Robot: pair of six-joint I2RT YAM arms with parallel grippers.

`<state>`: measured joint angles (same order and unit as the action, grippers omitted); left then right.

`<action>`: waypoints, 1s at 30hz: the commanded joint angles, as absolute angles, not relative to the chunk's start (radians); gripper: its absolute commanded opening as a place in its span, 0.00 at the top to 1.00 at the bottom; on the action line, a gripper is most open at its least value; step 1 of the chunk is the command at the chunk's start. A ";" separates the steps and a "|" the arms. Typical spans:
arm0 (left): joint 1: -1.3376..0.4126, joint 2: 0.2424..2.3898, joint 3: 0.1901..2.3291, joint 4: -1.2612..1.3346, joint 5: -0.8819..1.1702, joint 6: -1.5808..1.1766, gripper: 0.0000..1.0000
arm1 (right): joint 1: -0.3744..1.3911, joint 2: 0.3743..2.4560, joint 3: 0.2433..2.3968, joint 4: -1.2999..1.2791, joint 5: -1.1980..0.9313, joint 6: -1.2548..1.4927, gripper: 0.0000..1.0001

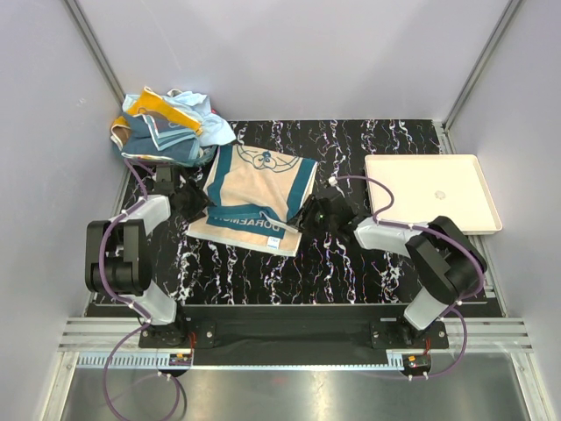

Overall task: Fold and stack the towels
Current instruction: Fold the towel

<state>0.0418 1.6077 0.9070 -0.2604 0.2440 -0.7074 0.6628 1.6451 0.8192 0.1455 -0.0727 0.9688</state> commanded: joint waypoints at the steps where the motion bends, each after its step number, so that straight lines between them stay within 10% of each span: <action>1: 0.046 1.615 0.928 -0.224 0.259 -0.707 0.45 | 0.661 1.651 0.782 0.227 -0.075 1.077 0.47; 17: 0.048 1.626 0.937 -0.225 0.264 -0.712 0.45 | 0.634 1.759 0.677 0.455 -0.158 1.272 0.48; 30: 0.046 1.646 0.951 -0.238 0.245 -0.707 0.45 | 0.618 1.720 0.683 0.428 -0.147 1.232 0.97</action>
